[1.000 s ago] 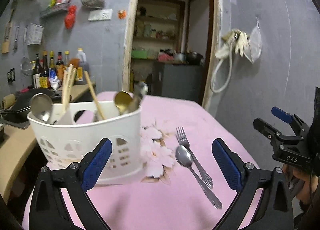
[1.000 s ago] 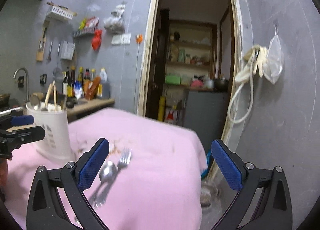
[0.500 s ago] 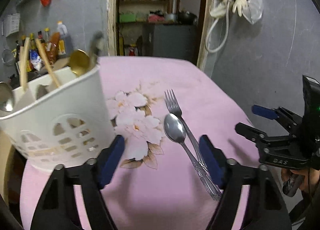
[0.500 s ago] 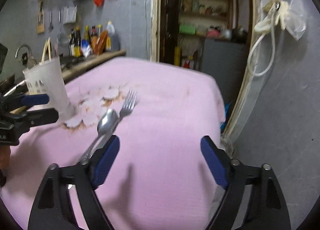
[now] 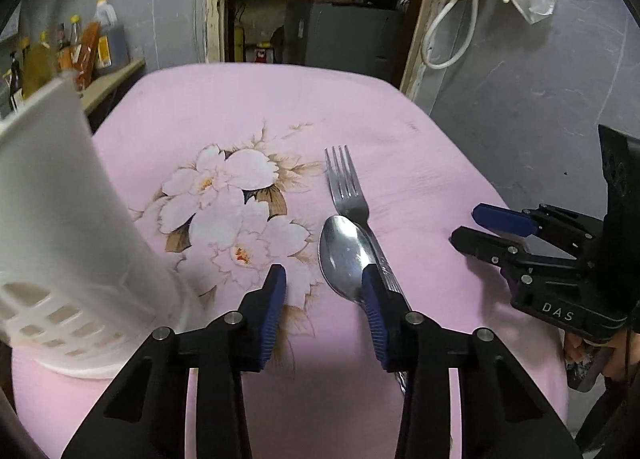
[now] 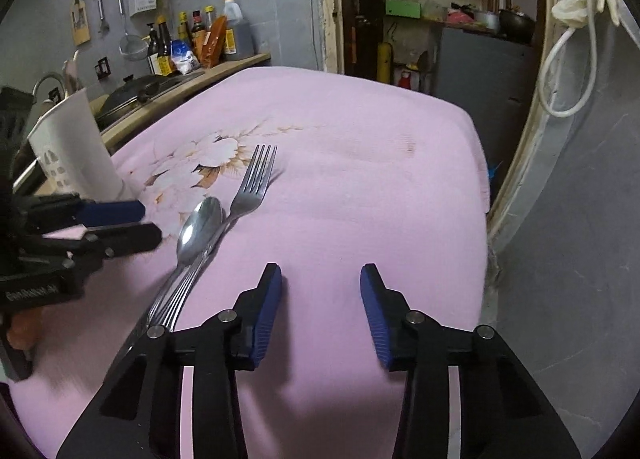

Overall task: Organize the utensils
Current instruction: 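Grasp the silver spoon with the left tool while the right tool grasps the silver fork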

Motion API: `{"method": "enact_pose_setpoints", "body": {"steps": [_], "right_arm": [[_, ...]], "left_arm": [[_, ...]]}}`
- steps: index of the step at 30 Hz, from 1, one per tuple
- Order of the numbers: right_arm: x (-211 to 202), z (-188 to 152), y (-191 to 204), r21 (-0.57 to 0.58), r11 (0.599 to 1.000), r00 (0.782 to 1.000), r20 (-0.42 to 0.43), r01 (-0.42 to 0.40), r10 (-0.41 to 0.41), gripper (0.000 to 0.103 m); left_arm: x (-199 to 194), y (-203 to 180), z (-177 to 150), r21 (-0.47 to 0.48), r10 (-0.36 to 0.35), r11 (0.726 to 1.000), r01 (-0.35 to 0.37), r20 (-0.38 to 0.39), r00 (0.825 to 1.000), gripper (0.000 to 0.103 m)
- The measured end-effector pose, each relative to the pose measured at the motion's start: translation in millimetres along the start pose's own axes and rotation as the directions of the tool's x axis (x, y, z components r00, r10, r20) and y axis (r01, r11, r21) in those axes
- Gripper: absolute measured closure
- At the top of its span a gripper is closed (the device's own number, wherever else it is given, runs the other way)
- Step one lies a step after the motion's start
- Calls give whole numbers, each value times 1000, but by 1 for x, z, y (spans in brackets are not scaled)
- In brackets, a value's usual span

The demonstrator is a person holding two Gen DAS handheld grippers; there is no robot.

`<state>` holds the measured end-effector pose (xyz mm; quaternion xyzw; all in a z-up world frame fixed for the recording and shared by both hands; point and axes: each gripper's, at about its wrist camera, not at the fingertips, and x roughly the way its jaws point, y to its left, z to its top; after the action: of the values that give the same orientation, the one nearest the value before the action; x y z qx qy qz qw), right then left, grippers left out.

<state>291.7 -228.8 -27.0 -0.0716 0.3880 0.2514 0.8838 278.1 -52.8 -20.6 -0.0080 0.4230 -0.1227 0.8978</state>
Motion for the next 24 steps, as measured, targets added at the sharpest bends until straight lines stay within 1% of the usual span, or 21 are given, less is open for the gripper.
{"method": "enact_pose_setpoints", "body": {"steps": [3, 6, 9, 14, 16, 17, 18, 19, 24], "right_arm": [[7, 9, 1, -16, 1000, 1000, -9, -10, 10, 68], [13, 14, 0, -23, 1000, 1000, -15, -20, 20, 69], [16, 18, -1, -26, 999, 999, -21, -32, 31, 70], [22, 24, -1, -35, 998, 998, -34, -47, 46, 70], [26, 28, -1, -34, 998, 997, -41, -60, 58, 71], [28, 30, -1, -29, 997, 997, -46, -68, 67, 71], [31, 32, 0, -27, 997, 996, -51, -75, 73, 71], [33, 34, 0, -25, 996, 995, -56, -80, 79, 71], [44, 45, 1, -15, 994, 991, -81, -109, 107, 71]], "left_arm": [[7, 4, 3, -16, -5, 1000, 4, -26, 1000, 73], [15, 10, 6, -42, -27, 999, 25, -50, 998, 74], [17, 16, 9, -63, -57, 997, 54, -54, 997, 74], [23, 16, 14, -69, -71, 995, 66, -64, 995, 74], [24, 16, 15, -70, -74, 995, 69, -65, 995, 75], [24, 16, 15, -70, -74, 995, 69, -66, 995, 81], [24, 16, 16, -70, -78, 995, 74, -69, 995, 90], [26, 16, 16, -70, -83, 994, 78, -73, 994, 93], [26, 16, 17, -76, -104, 992, 98, -70, 992, 98]]}}
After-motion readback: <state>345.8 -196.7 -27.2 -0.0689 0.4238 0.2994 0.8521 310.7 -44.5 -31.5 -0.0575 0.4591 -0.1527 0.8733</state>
